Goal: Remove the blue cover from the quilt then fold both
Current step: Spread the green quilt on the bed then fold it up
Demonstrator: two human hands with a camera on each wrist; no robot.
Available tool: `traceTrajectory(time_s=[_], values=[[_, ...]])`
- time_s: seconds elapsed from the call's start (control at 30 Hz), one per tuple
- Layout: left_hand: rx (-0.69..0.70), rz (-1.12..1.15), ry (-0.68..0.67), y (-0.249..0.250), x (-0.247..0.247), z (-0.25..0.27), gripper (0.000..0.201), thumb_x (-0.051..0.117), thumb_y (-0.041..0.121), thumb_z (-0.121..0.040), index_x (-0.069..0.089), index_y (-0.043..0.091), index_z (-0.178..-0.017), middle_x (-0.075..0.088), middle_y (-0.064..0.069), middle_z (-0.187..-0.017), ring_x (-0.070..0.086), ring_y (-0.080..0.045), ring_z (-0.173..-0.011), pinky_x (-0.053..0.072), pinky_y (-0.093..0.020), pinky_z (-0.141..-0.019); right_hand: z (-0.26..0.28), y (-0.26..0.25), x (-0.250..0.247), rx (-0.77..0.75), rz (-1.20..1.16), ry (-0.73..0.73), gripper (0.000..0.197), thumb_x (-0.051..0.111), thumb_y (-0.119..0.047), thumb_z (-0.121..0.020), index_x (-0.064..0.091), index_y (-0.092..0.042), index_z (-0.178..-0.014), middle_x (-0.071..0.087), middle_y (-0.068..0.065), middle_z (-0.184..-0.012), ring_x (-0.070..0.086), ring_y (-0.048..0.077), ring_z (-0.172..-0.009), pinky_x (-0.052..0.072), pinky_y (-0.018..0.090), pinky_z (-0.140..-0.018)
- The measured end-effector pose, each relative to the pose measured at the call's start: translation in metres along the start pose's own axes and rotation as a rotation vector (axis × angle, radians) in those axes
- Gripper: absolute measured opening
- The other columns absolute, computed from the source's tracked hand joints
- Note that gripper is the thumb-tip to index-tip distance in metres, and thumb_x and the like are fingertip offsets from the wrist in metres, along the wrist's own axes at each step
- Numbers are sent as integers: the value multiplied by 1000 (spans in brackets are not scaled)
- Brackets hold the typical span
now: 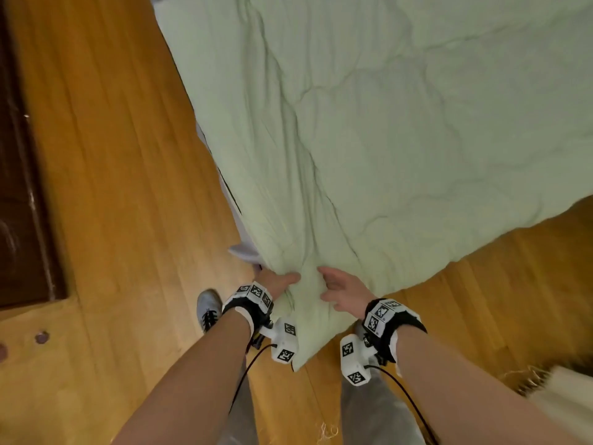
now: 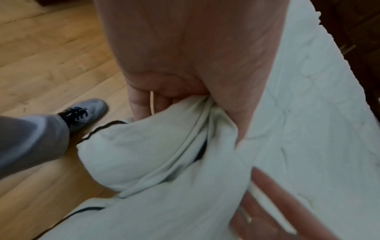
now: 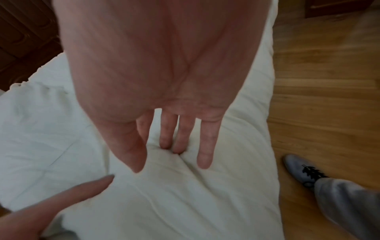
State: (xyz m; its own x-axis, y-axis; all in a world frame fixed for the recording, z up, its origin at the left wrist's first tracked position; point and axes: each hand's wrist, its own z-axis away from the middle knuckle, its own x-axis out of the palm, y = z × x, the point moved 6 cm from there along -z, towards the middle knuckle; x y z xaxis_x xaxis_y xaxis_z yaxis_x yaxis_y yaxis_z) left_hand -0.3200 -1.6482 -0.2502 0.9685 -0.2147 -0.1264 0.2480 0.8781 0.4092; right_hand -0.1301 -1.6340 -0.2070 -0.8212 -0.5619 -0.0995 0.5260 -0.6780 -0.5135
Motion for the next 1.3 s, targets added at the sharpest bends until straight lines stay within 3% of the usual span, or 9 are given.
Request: traceTrajectory(time_s=[0.17,0.3,0.47,0.6,0.73,0.87,1.07,1.17,1.3], values=[[1,-7,23,36,8,30,66,66,44,-57,63,2,-109,68,-16,-105,63,-37,-104,54,-51,-89,35,29,8,69,48,14,131,84,-66,-56,12,-24,-157,28,-5,-158,34,13,-140,31,38,-117],[131,-101,-78,113,13,83,19,59,21,-86,58,4,-79,59,-15,-74,59,-28,-72,51,-37,-69,62,-19,10,-28,127,200,157,85,-66,-46,-22,-24,-153,0,0,-163,10,18,-149,16,38,-122],[245,-169,-145,191,22,123,36,62,30,-69,64,-1,-87,67,-20,-87,67,-39,-95,53,-58,-86,123,-74,-19,-52,115,591,141,81,-60,-56,-16,-27,-152,0,5,-162,10,25,-149,25,47,-118],[214,-107,-196,236,40,188,21,60,15,-91,59,-5,-99,65,-23,-98,65,-33,-87,61,-41,-68,167,-100,-42,43,171,714,130,71,-65,-64,-14,-24,-154,-9,1,-163,0,24,-151,26,59,-113],[262,-202,-227,279,66,223,20,61,21,-90,61,0,-91,66,-28,-108,66,-37,-95,57,-48,-83,201,-108,-89,132,109,891,83,67,-49,-76,22,-22,-141,39,8,-140,39,28,-128,46,46,-95],[185,-150,-249,300,88,245,34,59,42,-93,59,11,-107,68,-20,-107,69,-33,-92,56,-45,-82,229,-113,-152,20,148,869,37,52,-20,-87,49,-19,-125,62,7,-115,61,29,-104,50,34,-82],[99,128,-98,291,87,186,77,65,79,-65,53,31,-124,59,-17,-120,71,-38,-90,33,-56,-106,246,-61,-231,59,-77,820,46,42,-14,-84,63,-28,-123,65,-1,-120,60,24,-112,46,39,-101],[150,286,-37,299,95,171,75,75,71,-63,62,19,-116,64,-15,-112,72,-35,-85,51,-53,-92,233,-32,-240,215,123,748,50,37,-25,-88,54,-35,-134,58,-6,-133,49,19,-125,25,43,-115],[187,379,80,336,85,147,41,64,30,-92,55,2,-120,63,-12,-98,64,-28,-86,56,-35,-64,223,-23,-248,345,141,675,47,32,-30,-86,61,-32,-124,61,1,-126,51,22,-119,30,40,-110]])
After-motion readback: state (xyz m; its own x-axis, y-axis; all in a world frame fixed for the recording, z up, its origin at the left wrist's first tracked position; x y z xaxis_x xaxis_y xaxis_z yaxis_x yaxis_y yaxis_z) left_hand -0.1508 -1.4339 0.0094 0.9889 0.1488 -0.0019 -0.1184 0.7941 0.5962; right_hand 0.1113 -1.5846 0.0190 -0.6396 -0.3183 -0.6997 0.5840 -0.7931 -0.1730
